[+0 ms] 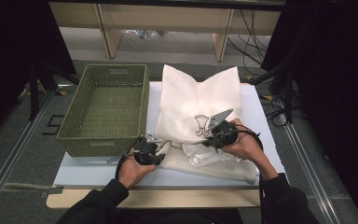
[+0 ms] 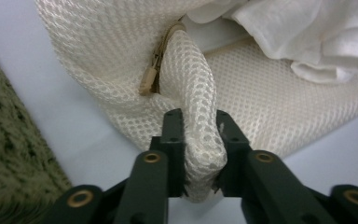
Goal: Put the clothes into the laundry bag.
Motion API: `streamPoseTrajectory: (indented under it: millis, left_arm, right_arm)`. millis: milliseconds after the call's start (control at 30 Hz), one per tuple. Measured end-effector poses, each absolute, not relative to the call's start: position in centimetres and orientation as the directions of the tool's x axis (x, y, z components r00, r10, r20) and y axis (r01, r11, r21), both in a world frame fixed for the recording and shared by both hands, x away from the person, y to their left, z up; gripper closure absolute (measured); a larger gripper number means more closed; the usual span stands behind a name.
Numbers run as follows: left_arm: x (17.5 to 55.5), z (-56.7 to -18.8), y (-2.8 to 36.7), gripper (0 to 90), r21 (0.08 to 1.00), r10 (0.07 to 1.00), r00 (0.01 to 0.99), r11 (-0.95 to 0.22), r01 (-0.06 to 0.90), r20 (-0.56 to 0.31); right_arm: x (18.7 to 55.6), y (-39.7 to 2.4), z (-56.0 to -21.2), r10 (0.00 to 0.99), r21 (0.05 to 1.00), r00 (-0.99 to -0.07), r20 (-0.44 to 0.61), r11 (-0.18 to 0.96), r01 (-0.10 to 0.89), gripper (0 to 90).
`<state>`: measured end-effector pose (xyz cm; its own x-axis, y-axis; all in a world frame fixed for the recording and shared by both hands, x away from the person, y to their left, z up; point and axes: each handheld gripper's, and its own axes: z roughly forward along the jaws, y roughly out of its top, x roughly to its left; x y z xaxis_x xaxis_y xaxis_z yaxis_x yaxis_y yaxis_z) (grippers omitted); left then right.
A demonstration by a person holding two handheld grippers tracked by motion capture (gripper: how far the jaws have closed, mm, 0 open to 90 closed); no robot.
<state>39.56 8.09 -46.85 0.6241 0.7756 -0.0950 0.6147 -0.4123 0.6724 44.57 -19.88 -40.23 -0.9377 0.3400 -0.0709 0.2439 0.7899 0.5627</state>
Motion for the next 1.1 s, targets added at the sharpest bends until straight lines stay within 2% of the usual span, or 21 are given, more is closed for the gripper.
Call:
streamPoseTrajectory:
  millis: [200,367,400,567,800,900,933,1000,1100]
  left_arm:
    - [38.4,-46.7,8.5,80.4,0.672,0.760,0.641,-0.423,0.608,-0.102]
    - [37.9,-46.6,8.5,80.7,0.661,0.737,0.669,-0.453,0.598,-0.101]
    - [37.7,-46.7,8.5,80.8,0.652,0.728,0.681,-0.480,0.587,-0.078]
    - [37.4,-46.8,8.7,81.7,0.641,0.717,0.695,-0.513,0.571,-0.046]
    - [36.9,-46.7,8.9,81.8,0.627,0.698,0.714,-0.531,0.570,-0.059]
    - [36.7,-46.9,8.6,81.8,0.642,0.702,0.710,-0.521,0.563,-0.052]
    - [36.7,-46.8,8.6,81.8,0.640,0.700,0.713,-0.529,0.558,-0.043]
    - [36.6,-46.8,8.6,81.8,0.638,0.694,0.718,-0.532,0.557,-0.047]
    - [36.8,-46.8,8.7,81.7,0.644,0.690,0.722,-0.535,0.547,-0.040]
  right_arm:
    - [44.7,-19.4,-42.2,0.326,0.505,-0.944,-0.046,0.823,0.259,87.2]
    - [44.7,-19.0,-43.1,0.333,0.469,-0.939,-0.091,0.846,0.255,87.3]
    - [44.8,-18.8,-43.4,0.347,0.460,-0.931,-0.117,0.849,0.259,87.4]
    - [45.7,-18.8,-44.1,0.364,0.466,-0.910,-0.199,0.852,0.239,87.9]
    - [47.9,-19.0,-44.4,0.403,0.484,-0.870,-0.285,0.844,0.232,88.0]
    - [49.1,-19.2,-44.5,0.442,0.497,-0.853,-0.277,0.825,0.267,88.0]
    - [49.8,-19.3,-44.5,0.416,0.501,-0.860,-0.295,0.834,0.232,88.0]
    - [50.5,-19.3,-44.6,0.463,0.512,-0.841,-0.278,0.813,0.279,88.0]
    - [51.5,-19.2,-44.6,0.457,0.515,-0.841,-0.291,0.815,0.265,88.0]
